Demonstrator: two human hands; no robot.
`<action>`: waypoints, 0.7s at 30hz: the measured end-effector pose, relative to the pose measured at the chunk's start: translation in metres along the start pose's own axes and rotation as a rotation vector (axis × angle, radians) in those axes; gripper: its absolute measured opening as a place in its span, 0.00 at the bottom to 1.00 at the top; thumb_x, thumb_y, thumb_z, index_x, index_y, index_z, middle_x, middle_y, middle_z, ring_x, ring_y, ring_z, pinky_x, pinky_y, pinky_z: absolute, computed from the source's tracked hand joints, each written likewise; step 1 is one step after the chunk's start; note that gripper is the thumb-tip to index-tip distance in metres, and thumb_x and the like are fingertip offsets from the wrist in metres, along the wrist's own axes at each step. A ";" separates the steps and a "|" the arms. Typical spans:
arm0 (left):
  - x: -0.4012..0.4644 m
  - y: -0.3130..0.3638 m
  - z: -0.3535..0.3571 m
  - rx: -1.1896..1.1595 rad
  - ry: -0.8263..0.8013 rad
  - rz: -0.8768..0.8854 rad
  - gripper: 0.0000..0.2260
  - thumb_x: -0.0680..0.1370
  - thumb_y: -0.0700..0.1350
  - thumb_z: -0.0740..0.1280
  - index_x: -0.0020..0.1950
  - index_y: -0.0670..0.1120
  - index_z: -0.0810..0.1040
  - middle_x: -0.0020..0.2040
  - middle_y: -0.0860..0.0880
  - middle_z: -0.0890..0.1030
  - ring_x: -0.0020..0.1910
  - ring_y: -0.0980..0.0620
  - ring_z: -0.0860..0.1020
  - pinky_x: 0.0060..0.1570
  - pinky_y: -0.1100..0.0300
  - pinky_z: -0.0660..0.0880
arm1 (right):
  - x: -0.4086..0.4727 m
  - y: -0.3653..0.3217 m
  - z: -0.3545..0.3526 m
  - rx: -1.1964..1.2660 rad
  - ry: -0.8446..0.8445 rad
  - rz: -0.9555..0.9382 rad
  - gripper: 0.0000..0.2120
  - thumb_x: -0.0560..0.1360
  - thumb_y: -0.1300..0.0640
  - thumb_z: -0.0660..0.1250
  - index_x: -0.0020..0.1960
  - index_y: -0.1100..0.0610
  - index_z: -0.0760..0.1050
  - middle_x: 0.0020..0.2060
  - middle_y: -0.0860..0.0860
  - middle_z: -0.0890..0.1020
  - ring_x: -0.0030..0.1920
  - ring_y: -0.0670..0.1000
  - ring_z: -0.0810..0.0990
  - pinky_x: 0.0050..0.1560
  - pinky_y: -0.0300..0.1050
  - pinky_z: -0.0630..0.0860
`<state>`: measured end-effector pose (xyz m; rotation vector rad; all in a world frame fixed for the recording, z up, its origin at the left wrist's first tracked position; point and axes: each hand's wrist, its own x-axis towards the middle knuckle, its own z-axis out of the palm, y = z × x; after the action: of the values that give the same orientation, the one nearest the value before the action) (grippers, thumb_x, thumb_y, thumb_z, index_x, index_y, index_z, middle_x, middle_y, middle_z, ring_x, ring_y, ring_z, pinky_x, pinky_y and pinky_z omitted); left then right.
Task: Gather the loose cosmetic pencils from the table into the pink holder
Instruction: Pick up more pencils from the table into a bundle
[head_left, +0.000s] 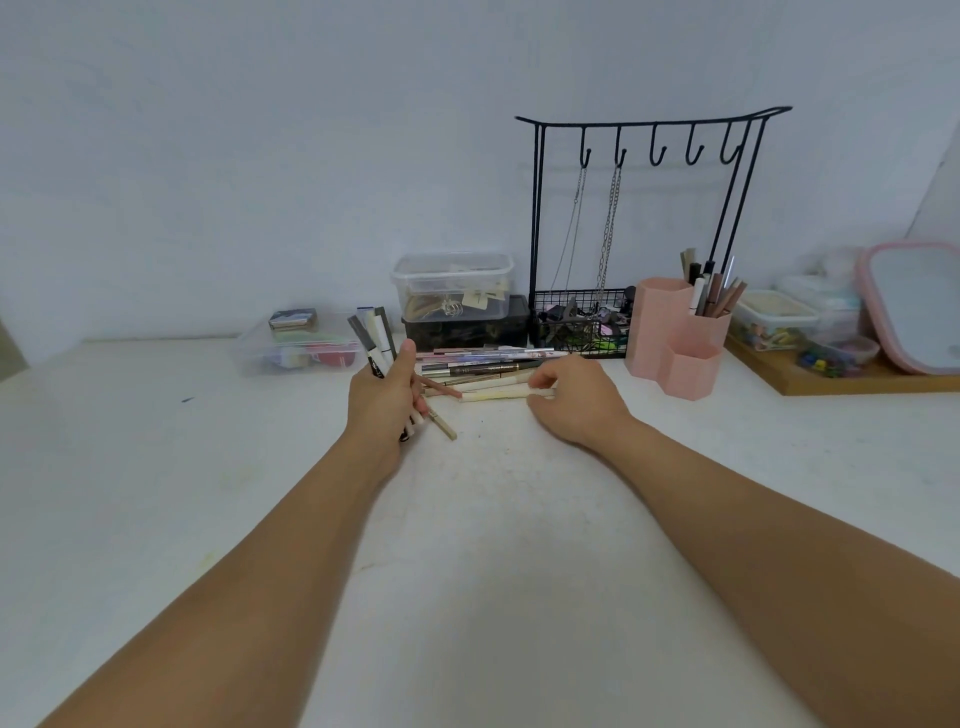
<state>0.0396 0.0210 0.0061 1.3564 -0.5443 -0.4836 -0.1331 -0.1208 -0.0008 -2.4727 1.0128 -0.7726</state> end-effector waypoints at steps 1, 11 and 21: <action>0.001 0.000 0.000 0.005 -0.001 -0.005 0.21 0.81 0.57 0.67 0.37 0.43 0.72 0.22 0.50 0.72 0.22 0.52 0.71 0.28 0.57 0.68 | 0.001 0.000 0.000 -0.010 -0.011 -0.002 0.08 0.75 0.57 0.70 0.53 0.55 0.84 0.51 0.50 0.85 0.51 0.51 0.81 0.55 0.47 0.78; -0.003 -0.002 -0.001 0.065 -0.115 0.063 0.19 0.77 0.59 0.71 0.35 0.47 0.78 0.29 0.44 0.83 0.29 0.48 0.77 0.34 0.52 0.71 | 0.002 -0.004 0.006 0.160 0.131 -0.017 0.03 0.78 0.58 0.70 0.47 0.55 0.82 0.41 0.50 0.83 0.42 0.49 0.79 0.39 0.41 0.72; -0.008 0.000 0.002 -0.005 -0.157 0.096 0.24 0.70 0.64 0.74 0.26 0.47 0.74 0.23 0.48 0.73 0.23 0.52 0.74 0.29 0.60 0.74 | -0.018 -0.066 0.008 0.836 0.006 -0.015 0.03 0.77 0.63 0.71 0.50 0.62 0.82 0.34 0.54 0.80 0.31 0.47 0.77 0.34 0.40 0.78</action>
<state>0.0324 0.0245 0.0052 1.2880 -0.7334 -0.5151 -0.1032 -0.0619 0.0202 -1.7495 0.5059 -0.9589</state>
